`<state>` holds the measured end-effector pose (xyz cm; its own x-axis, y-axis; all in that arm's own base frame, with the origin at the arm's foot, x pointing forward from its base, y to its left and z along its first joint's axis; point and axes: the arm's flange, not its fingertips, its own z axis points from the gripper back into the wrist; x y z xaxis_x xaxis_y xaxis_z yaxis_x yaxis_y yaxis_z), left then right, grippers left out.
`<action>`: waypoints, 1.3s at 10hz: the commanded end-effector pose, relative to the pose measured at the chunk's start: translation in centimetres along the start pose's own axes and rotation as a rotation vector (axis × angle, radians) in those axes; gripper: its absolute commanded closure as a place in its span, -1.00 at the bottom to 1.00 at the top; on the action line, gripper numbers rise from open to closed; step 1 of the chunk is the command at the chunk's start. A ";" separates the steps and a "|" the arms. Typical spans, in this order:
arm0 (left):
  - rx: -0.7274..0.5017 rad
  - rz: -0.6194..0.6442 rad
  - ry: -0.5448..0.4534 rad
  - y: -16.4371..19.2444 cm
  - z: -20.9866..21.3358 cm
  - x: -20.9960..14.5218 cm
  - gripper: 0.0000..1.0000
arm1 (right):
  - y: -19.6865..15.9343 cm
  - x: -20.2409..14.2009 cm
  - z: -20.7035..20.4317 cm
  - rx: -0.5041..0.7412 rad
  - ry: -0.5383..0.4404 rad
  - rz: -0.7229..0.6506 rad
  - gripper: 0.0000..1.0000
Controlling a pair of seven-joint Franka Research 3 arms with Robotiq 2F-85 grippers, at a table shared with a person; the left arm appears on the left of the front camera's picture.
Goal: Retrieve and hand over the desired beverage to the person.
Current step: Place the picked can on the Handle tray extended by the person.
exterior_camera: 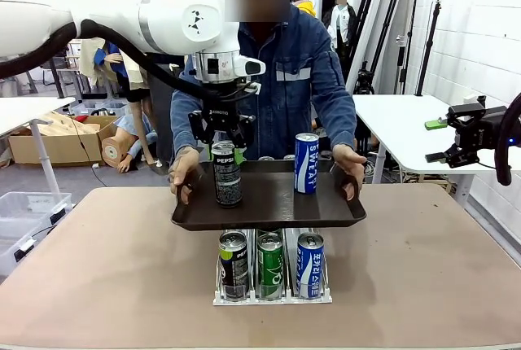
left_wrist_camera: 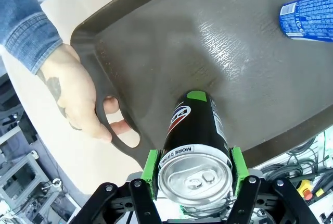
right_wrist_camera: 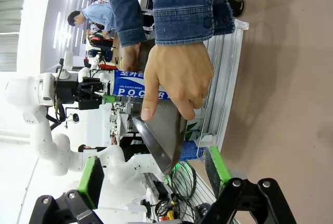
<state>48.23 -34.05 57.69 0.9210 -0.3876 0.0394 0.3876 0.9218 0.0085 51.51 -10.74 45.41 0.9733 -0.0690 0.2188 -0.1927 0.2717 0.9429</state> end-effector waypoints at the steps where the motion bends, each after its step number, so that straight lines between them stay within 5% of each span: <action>1: 0.028 0.018 -0.024 0.1 1.6 0.3 -1.00 | 0.0 -0.1 -0.1 -0.004 -0.004 -0.005 -1.00; 13: 0.013 0.001 -0.059 0.0 3.6 0.0 -1.00 | 0.0 -0.1 -0.1 -0.004 -0.004 -0.005 -1.00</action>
<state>48.03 -34.02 61.09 0.9174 -0.3878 0.0893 0.3869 0.9217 0.0277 51.51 -10.74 45.41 0.9733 -0.0690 0.2188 -0.1927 0.2717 0.9429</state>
